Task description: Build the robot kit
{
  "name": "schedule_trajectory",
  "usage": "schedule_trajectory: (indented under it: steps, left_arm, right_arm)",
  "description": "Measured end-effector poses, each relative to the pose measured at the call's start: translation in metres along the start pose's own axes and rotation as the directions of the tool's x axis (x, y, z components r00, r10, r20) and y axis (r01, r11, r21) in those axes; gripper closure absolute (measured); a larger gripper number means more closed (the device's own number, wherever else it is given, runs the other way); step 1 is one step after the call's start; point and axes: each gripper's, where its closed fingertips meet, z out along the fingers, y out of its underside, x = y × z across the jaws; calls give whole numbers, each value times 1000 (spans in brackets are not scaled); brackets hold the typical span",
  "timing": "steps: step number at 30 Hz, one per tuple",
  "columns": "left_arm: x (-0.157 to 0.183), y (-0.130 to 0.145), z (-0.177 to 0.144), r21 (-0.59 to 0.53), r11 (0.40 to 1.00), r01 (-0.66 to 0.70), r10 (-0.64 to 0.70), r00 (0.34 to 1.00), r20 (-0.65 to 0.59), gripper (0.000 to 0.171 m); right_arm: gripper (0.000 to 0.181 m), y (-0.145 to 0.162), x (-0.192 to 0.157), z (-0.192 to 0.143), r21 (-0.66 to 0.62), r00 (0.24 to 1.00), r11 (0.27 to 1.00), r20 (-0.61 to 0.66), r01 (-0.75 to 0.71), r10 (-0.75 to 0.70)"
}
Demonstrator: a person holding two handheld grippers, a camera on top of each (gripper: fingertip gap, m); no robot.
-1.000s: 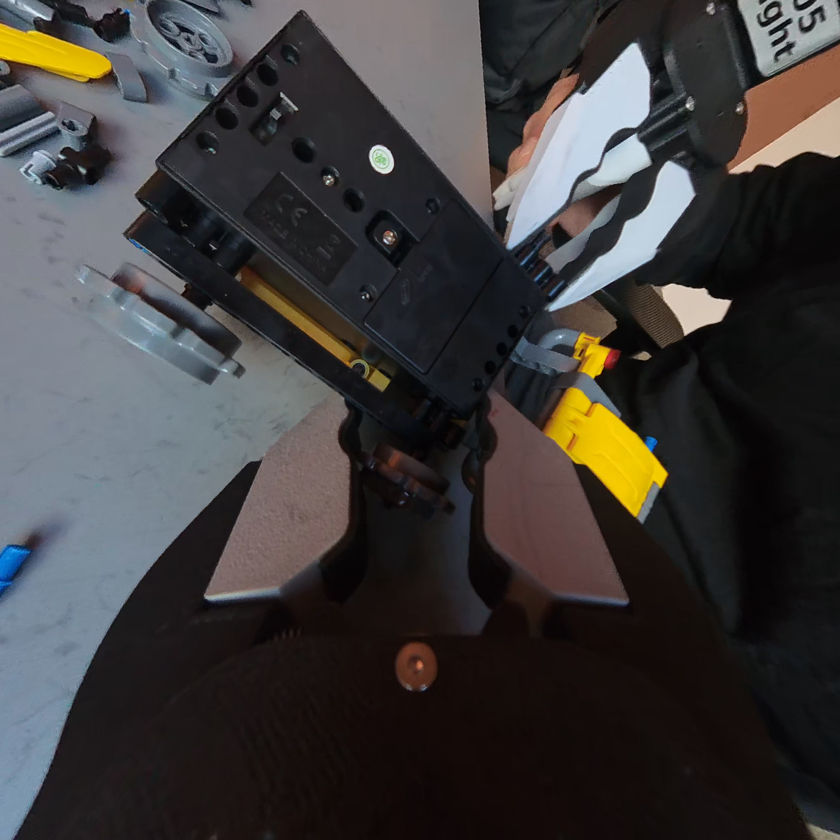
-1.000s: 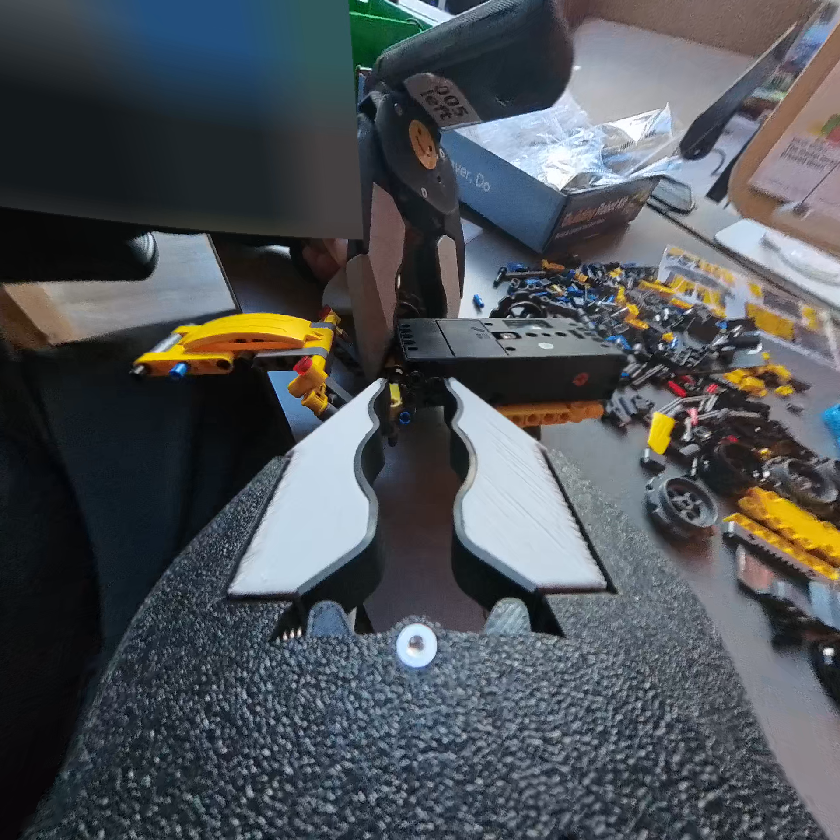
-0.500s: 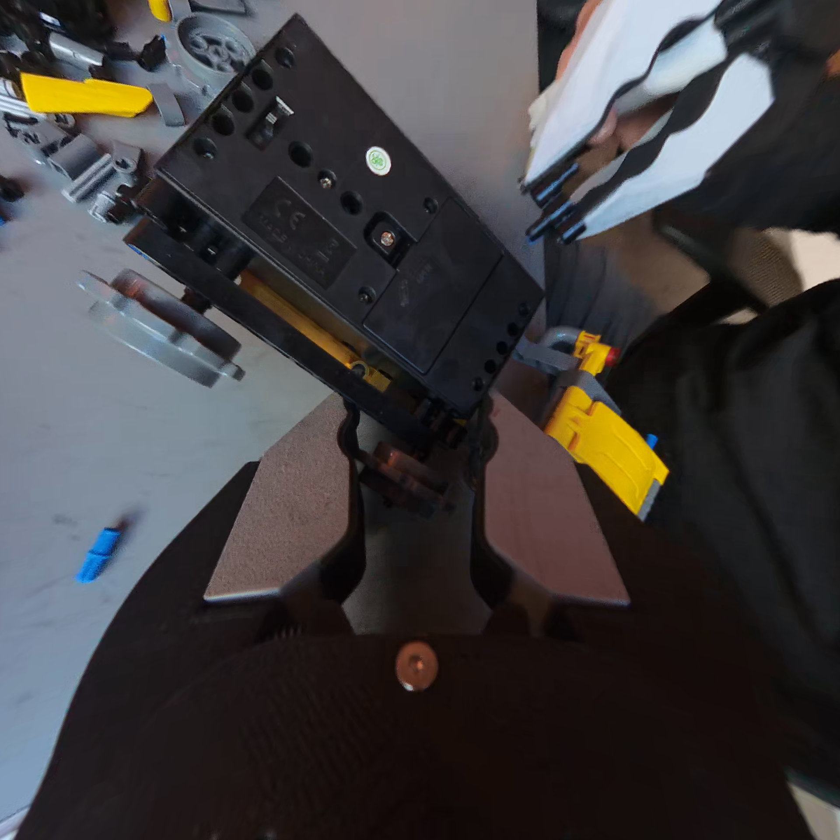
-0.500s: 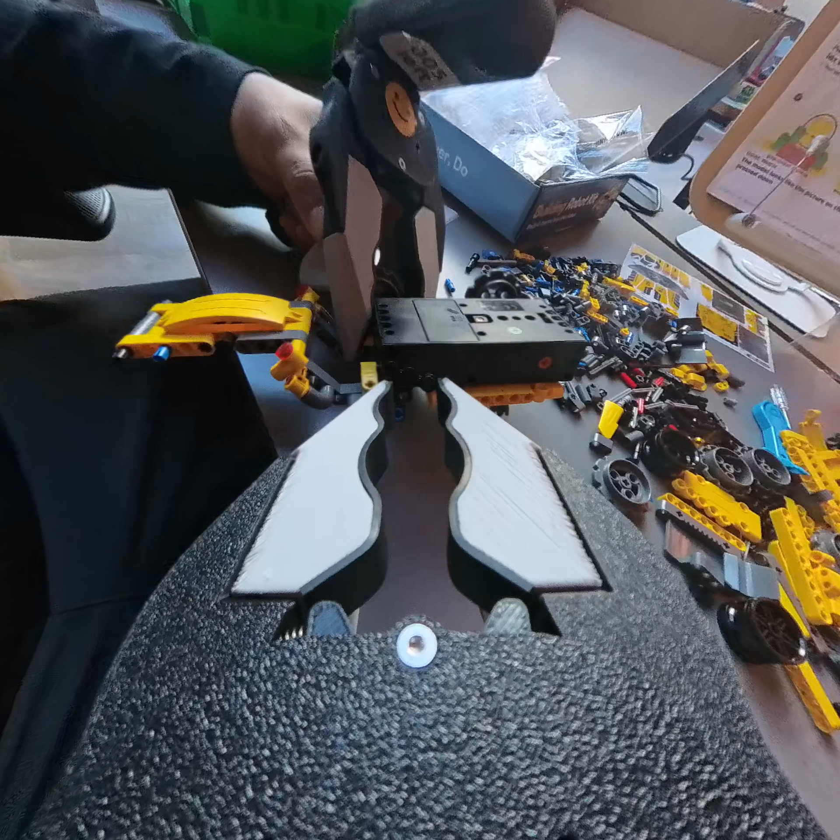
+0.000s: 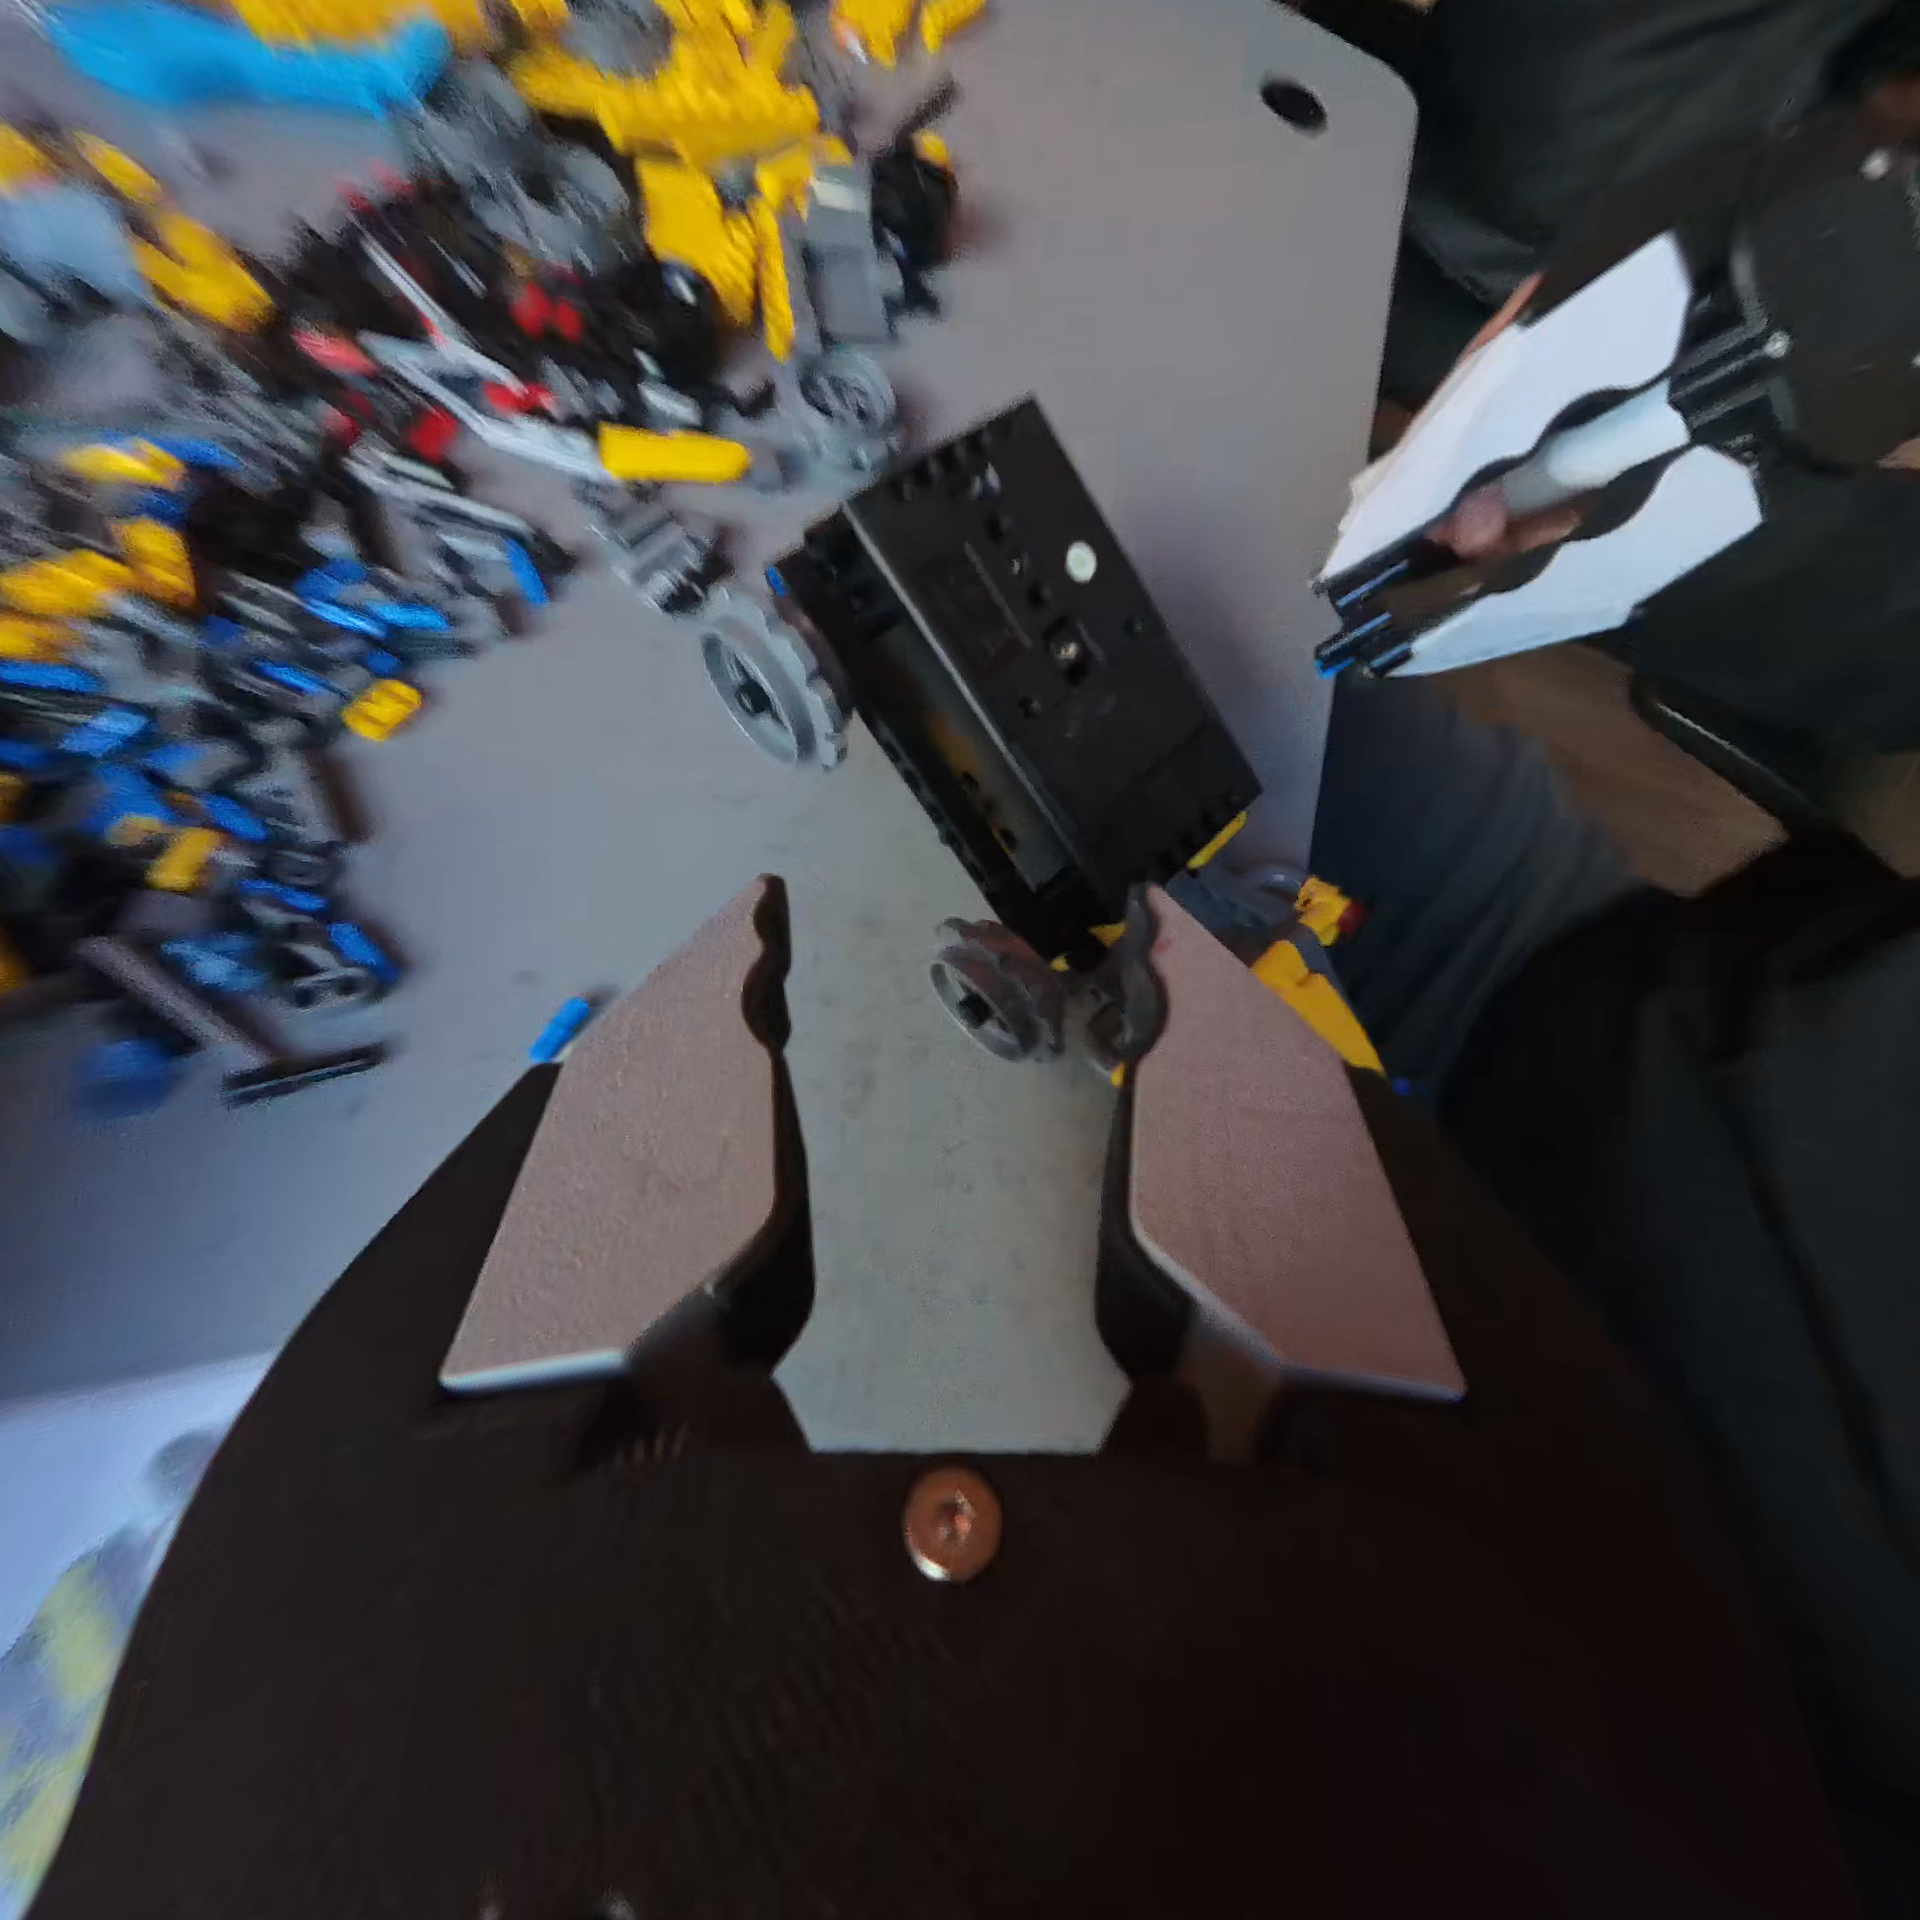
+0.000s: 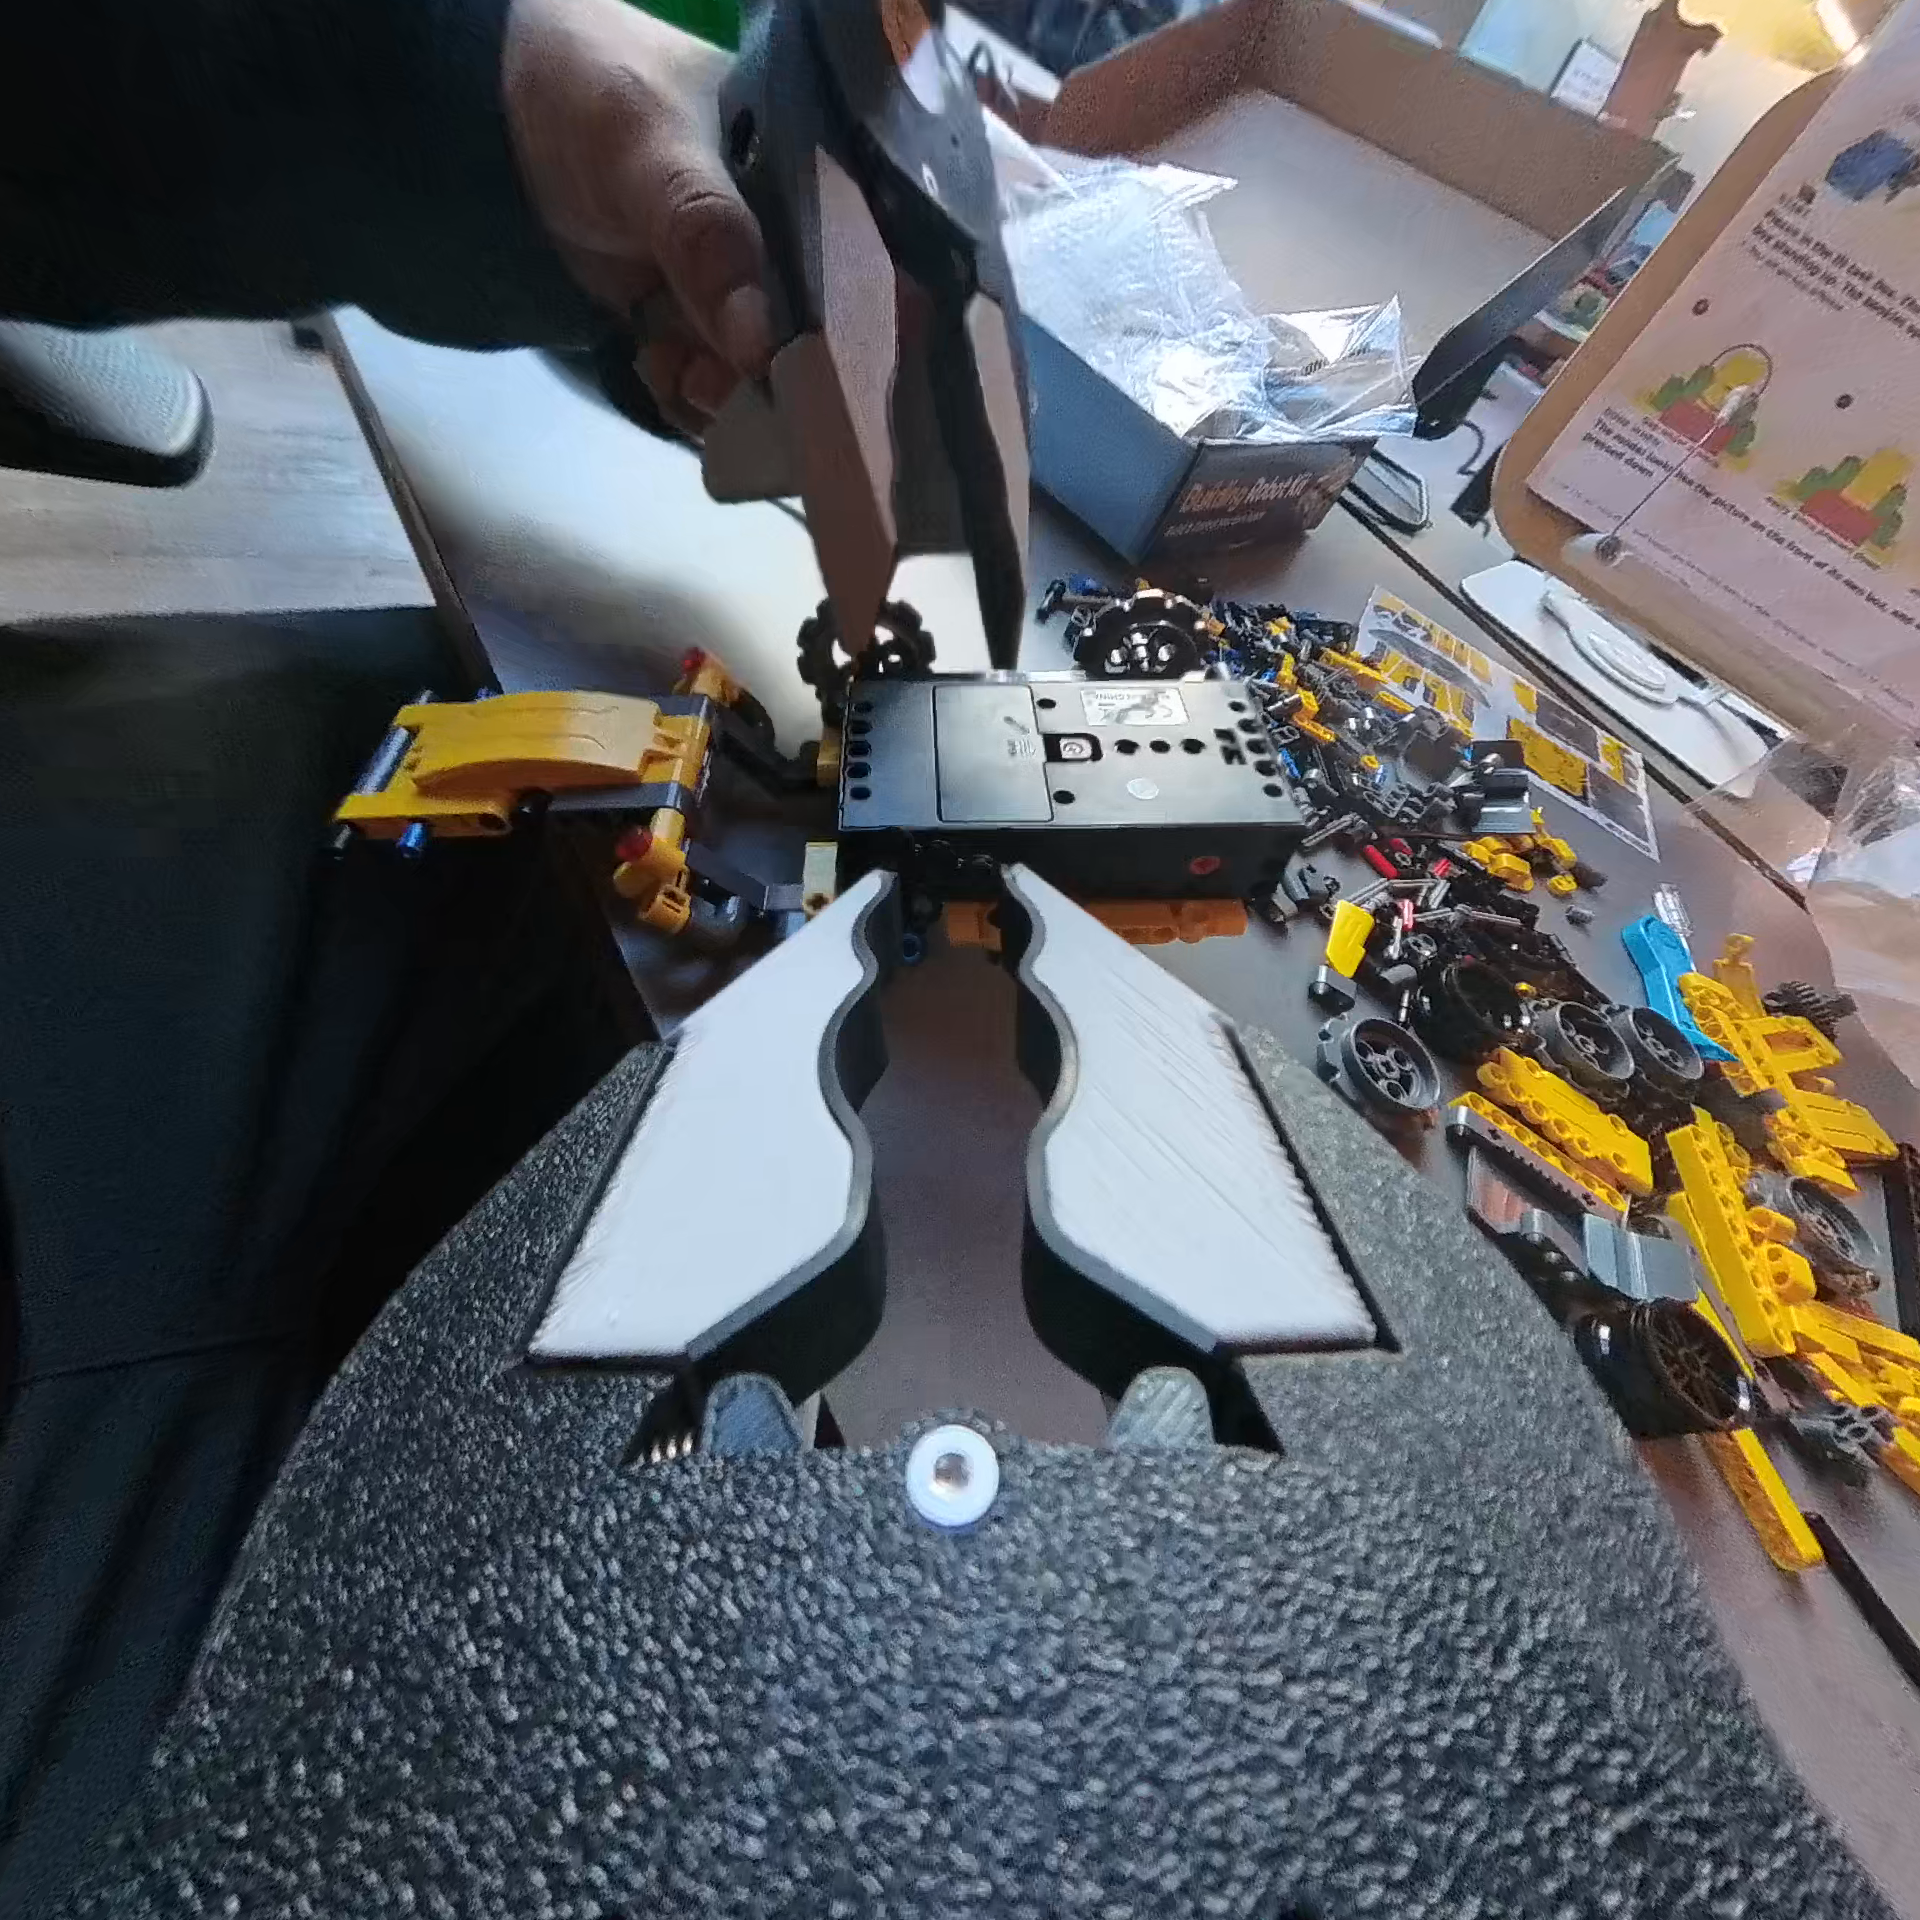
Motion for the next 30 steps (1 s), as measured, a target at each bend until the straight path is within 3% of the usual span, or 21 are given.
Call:
schedule_trajectory:
  steps: [3, 6, 9, 12, 15, 21, 25, 30]
  left_arm:
    - [41, -24, -18, 99, 972, -213, 205, 975, 87, 132]
    - [89, -22, 7, 69, 938, -338, 338, 941, 23, 151]
    - [88, -30, 16, 56, 842, -537, 516, 831, 208, 151]
    - [96, -33, 18, 32, 753, -658, 626, 730, 276, 154]
    - [109, -29, 25, 48, 737, -674, 653, 729, 205, 155]
    - [115, -36, 26, 149, 825, -545, 535, 839, 100, 164]
    - [114, -27, 30, 106, 821, -561, 557, 828, 69, 163]
    - [115, -21, 30, 70, 785, -616, 613, 788, 56, 164]
  right_arm:
    - [163, -14, 0, -5, 87, 996, 992, 13, -92, 91]
    - [163, -27, 2, -5, 171, 972, 957, 58, -234, 228]
    - [163, -33, 2, -3, 197, 928, 908, 126, -370, 351]
    - [163, -32, -2, -6, 168, 905, 893, 163, -418, 393]
    - [163, -30, -6, -10, 137, 912, 907, 161, -399, 377]
    - [163, -30, -9, -11, 71, 975, 973, 53, -220, 217]
    - [163, -32, -18, -9, 31, 995, 994, 23, -102, 101]
    - [163, -30, -23, -7, 11, 997, 997, 30, -71, 70]
